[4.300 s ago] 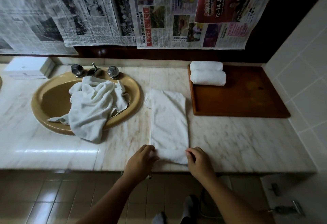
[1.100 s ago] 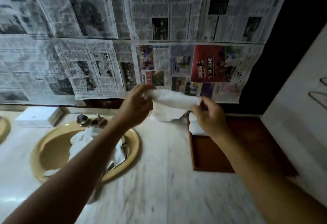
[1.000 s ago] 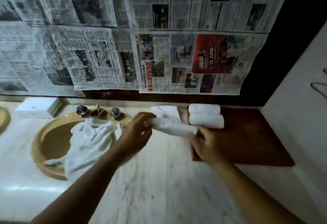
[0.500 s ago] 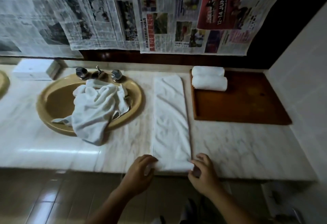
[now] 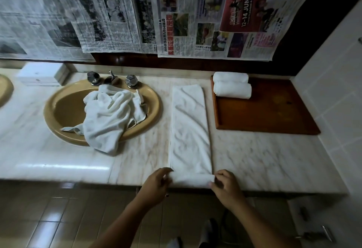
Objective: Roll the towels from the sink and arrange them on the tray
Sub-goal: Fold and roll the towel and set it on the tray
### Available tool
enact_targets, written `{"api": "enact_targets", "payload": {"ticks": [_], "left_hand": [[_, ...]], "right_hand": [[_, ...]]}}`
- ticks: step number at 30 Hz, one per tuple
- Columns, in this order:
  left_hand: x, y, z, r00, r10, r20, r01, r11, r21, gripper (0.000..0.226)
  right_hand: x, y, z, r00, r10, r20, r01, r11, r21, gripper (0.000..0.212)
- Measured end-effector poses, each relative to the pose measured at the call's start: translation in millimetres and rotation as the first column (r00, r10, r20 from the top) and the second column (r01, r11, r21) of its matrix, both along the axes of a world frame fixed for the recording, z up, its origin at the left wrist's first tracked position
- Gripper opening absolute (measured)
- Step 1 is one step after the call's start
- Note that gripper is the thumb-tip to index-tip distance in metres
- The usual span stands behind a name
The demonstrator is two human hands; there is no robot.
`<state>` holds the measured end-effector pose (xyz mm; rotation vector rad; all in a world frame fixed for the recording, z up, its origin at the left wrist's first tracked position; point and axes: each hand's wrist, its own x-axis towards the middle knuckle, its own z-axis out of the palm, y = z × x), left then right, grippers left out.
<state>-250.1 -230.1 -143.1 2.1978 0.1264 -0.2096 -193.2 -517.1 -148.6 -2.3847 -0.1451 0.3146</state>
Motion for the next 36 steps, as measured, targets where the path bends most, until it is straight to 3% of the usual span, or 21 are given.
{"api": "enact_targets", "payload": {"ticks": [4, 9, 13, 15, 18, 22, 24, 27, 30, 36], "left_hand": [[13.3, -4.5, -0.5, 0.996, 0.055, -0.069, -0.054, 0.998, 0.021, 0.024], [28.5, -18.9, 2.6, 0.97, 0.213, -0.117, -0.203, 0.975, 0.086, 0.029], [31.2, -16.3, 5.6, 0.956, 0.283, -0.074, -0.279, 0.959, 0.057, 0.027], [30.7, -8.9, 0.6, 0.969, 0.242, 0.046, -0.244, 0.968, 0.058, 0.027], [29.7, -2.5, -13.0, 0.959, 0.046, 0.281, -0.085, 0.988, 0.128, 0.025], [24.5, -4.5, -13.1, 0.903, -0.023, 0.429, -0.097, 0.962, 0.256, 0.022], [16.7, -2.5, -13.7, 0.882, -0.074, 0.465, -0.086, 0.945, 0.314, 0.02], [4.7, 6.7, -18.9, 0.856, -0.158, 0.493, -0.028, 0.937, 0.349, 0.025], [1.5, 14.5, -25.3, 0.85, -0.239, 0.469, 0.027, 0.91, 0.414, 0.04], [9.3, 16.8, -26.7, 0.864, -0.297, 0.406, 0.072, 0.871, 0.485, 0.055]], "right_hand": [[8.5, 6.3, -1.0, 0.996, -0.076, -0.048, 0.076, 0.997, 0.016, 0.028], [23.8, 12.8, 3.2, 0.979, -0.202, -0.039, 0.201, 0.979, -0.031, 0.041], [29.6, 17.0, 12.2, 0.972, -0.228, -0.063, 0.226, 0.974, -0.033, 0.028], [28.8, 17.2, 13.5, 0.987, -0.156, -0.025, 0.155, 0.988, -0.014, 0.031], [18.7, 20.0, 9.1, 0.993, -0.02, 0.116, 0.018, 1.0, 0.016, 0.031], [8.8, 17.5, -4.5, 0.957, 0.002, 0.291, -0.005, 1.0, 0.01, 0.015], [5.2, 14.5, -5.8, 0.936, 0.035, 0.351, -0.024, 0.999, -0.035, 0.01], [-1.9, 10.6, -3.7, 0.911, 0.144, 0.386, -0.1, 0.986, -0.131, 0.031], [-3.4, 5.4, -5.8, 0.891, 0.253, 0.378, -0.163, 0.953, -0.253, 0.051], [0.3, 3.7, -8.3, 0.896, 0.308, 0.319, -0.203, 0.924, -0.323, 0.061]]}}
